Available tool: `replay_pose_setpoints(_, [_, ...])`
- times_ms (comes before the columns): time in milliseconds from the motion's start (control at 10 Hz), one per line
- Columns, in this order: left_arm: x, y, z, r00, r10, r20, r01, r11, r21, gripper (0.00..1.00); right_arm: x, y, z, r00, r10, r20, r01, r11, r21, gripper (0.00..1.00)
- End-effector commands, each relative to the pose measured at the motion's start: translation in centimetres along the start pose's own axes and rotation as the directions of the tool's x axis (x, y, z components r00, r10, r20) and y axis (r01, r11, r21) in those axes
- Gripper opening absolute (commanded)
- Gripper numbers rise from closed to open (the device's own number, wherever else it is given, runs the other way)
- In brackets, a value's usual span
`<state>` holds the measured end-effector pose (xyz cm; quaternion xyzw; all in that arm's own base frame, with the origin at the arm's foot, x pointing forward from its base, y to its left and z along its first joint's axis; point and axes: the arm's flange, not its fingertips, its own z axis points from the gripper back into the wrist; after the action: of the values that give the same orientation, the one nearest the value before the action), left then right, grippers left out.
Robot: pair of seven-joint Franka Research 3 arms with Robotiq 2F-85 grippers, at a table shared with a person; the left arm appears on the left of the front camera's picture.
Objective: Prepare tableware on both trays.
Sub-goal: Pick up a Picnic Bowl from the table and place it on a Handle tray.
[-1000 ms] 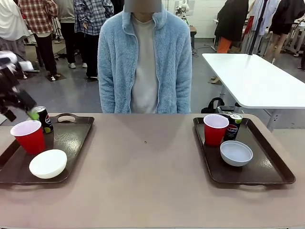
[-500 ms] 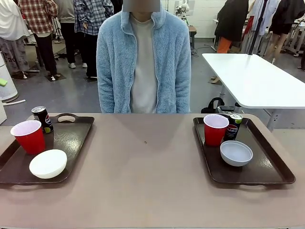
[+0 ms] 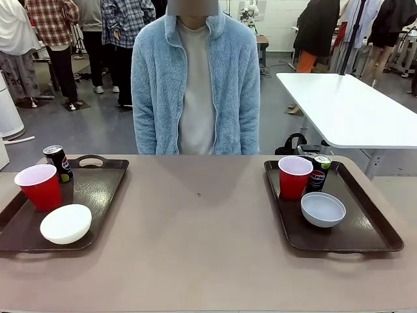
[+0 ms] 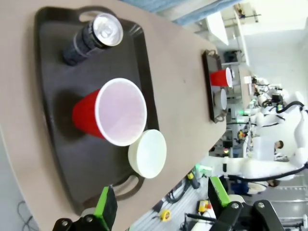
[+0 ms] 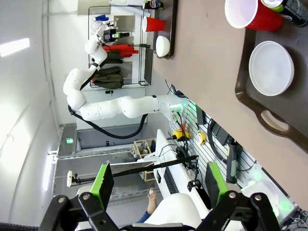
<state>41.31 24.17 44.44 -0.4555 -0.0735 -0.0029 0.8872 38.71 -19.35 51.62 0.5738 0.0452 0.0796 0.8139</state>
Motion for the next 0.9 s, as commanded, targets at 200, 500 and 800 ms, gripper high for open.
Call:
replay_pose_setpoints(200, [1.8,-0.2,0.8,0.999,-0.032,-0.033,0.034,0.998,0.051,1.0,0.0,0.1,-0.1,1.0,-0.004,0.004,0.004,1.0,0.0,1.0])
replay_pose_setpoints(500, [1.5,0.1,0.8,1.0,-0.017,-0.014,0.017,1.0,0.021,1.0,0.0,0.1,-0.1,1.0,-0.004,0.004,0.004,1.0,0.0,1.0])
replay_pose_setpoints(800, [1.5,0.1,0.8,1.0,-0.017,-0.014,0.017,1.0,0.021,1.0,0.0,0.1,-0.1,1.0,-0.004,0.004,0.004,1.0,0.0,1.0])
